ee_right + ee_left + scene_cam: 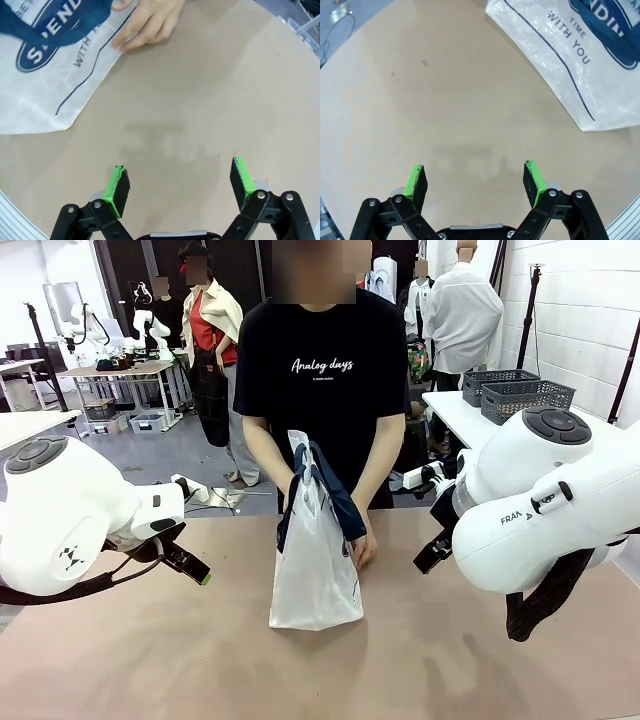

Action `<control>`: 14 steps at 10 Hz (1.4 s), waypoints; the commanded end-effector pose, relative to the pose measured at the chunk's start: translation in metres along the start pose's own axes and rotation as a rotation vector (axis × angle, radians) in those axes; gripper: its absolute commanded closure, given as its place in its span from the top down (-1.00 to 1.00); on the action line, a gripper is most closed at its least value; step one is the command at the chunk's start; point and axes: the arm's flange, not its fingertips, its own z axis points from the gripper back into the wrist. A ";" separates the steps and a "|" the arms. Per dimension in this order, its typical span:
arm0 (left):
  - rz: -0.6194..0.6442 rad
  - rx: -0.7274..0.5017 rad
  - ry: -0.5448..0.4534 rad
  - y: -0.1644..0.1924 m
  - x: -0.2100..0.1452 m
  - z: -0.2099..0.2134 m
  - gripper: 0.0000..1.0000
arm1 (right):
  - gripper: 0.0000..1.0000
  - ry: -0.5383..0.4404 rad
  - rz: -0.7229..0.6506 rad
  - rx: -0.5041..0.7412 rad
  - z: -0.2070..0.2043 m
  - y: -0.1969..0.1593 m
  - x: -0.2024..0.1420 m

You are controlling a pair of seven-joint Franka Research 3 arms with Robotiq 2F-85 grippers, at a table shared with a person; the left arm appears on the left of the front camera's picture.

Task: Transfer purchased items from the store into the shopping bag.
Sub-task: Open the Reusable shopping bag in the center of the table.

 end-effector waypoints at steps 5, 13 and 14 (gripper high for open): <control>0.002 0.001 0.000 0.001 0.000 0.000 1.00 | 1.00 0.000 0.000 0.000 0.000 0.000 0.000; 0.002 0.001 0.000 0.001 0.000 0.000 1.00 | 1.00 0.000 0.000 0.000 0.000 0.000 0.000; 0.002 0.001 0.000 0.001 0.000 0.000 1.00 | 1.00 0.000 0.000 0.000 0.000 0.000 0.000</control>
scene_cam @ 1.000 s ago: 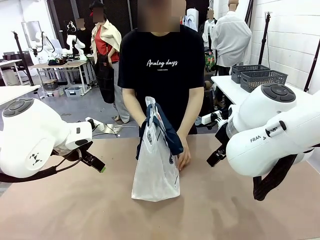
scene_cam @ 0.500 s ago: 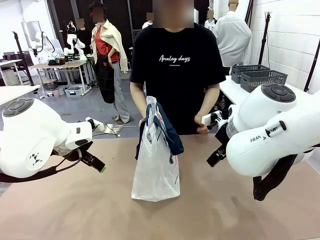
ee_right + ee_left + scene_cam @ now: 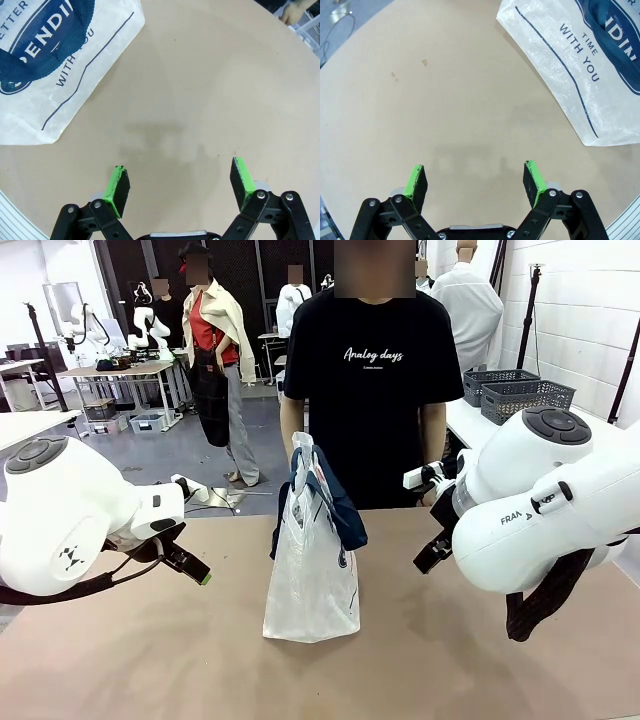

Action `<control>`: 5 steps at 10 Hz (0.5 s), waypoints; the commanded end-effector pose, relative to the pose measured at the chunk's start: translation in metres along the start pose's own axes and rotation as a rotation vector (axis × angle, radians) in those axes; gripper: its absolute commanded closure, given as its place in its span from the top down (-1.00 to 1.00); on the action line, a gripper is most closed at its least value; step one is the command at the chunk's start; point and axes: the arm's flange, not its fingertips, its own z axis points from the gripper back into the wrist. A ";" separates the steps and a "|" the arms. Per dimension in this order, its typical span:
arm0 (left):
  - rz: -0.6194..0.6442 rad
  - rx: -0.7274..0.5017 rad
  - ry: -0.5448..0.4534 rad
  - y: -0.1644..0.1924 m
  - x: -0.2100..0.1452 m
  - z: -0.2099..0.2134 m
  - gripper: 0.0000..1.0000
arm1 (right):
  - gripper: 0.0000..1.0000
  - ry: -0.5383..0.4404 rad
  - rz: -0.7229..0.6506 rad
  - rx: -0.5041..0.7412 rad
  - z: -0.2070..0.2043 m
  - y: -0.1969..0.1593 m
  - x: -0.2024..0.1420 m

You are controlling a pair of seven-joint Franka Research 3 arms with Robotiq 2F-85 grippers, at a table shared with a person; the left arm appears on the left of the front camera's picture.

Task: Transfer purchased items from the store into the shopping bag.
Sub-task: Open the Reusable shopping bag in the center of the table.

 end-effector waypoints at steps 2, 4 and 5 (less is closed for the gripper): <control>0.002 0.001 0.000 0.001 0.000 0.000 1.00 | 1.00 0.000 0.000 0.000 0.000 0.000 0.000; 0.002 0.001 0.000 0.001 0.000 0.000 1.00 | 1.00 0.000 0.000 0.000 0.000 0.000 0.000; 0.002 0.001 0.000 0.001 0.000 0.000 1.00 | 1.00 0.000 0.000 0.000 0.000 0.000 0.000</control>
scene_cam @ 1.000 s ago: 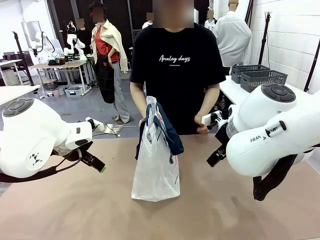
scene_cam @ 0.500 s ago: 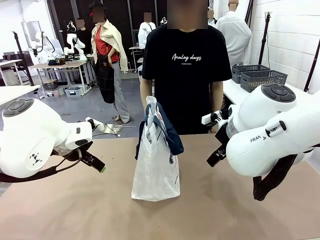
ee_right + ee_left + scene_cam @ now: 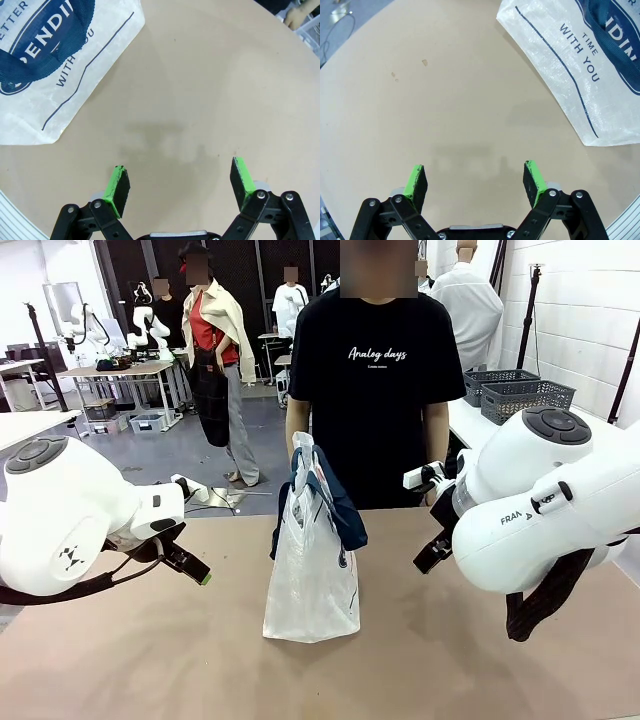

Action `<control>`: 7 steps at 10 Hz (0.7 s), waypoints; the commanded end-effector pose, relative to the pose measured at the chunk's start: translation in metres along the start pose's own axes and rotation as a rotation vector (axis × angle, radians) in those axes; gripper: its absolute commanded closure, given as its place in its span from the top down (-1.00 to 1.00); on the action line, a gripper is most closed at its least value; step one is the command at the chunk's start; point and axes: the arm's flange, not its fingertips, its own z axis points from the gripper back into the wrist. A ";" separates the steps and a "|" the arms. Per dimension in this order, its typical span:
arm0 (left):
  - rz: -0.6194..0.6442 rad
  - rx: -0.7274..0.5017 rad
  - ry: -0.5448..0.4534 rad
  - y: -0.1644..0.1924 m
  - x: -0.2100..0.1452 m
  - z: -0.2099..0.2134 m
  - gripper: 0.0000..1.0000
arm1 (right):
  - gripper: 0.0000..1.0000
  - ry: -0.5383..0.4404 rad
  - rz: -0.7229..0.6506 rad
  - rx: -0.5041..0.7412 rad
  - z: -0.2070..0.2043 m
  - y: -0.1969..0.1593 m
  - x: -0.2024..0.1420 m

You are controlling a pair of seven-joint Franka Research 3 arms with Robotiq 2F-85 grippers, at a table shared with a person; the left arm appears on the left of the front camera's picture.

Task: Transfer purchased items from the store into the shopping bag.
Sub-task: Open the Reusable shopping bag in the center of the table.

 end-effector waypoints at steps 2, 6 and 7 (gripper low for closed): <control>0.002 0.001 0.000 0.001 0.000 0.000 1.00 | 1.00 0.000 0.000 0.000 0.000 0.000 0.000; 0.002 0.001 0.000 0.001 0.000 0.000 1.00 | 1.00 0.000 0.000 0.000 0.000 0.000 0.000; 0.002 0.001 0.000 0.001 0.000 0.000 1.00 | 1.00 0.000 0.000 0.000 0.000 0.000 0.000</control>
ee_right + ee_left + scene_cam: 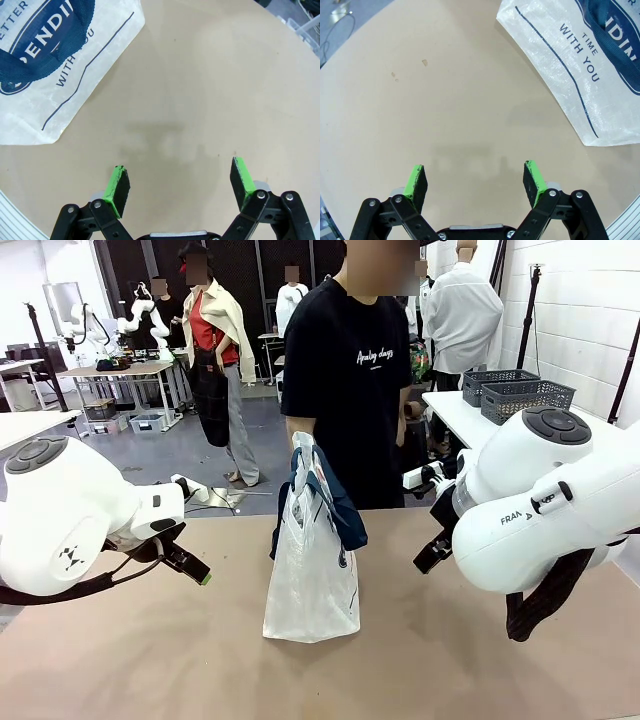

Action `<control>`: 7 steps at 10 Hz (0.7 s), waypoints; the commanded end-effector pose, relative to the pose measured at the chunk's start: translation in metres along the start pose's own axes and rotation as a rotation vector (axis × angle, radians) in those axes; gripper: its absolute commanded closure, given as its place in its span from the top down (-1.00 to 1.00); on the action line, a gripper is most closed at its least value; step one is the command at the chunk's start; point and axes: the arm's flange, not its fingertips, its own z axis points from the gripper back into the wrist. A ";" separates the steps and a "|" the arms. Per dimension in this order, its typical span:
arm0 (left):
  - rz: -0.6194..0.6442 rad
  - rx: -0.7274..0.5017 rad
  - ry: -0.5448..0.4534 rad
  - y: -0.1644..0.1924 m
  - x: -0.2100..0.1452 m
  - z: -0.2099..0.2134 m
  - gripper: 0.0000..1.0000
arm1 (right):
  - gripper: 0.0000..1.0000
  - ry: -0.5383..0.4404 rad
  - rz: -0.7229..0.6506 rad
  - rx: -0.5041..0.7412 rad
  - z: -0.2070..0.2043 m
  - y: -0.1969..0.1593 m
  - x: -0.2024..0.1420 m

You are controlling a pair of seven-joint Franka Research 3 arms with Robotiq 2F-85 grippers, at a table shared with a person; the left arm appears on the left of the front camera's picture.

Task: Transfer purchased items from the store into the shopping bag.
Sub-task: Open the Reusable shopping bag in the center of the table.

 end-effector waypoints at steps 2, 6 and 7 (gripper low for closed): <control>0.002 0.001 0.000 0.001 0.000 0.000 1.00 | 1.00 0.000 0.000 0.000 0.000 0.000 0.000; 0.002 0.001 0.000 0.001 0.000 0.000 1.00 | 1.00 0.000 0.000 0.000 0.000 0.000 0.000; 0.002 0.001 0.000 0.001 0.000 0.000 1.00 | 1.00 0.000 0.000 0.000 0.000 0.000 0.000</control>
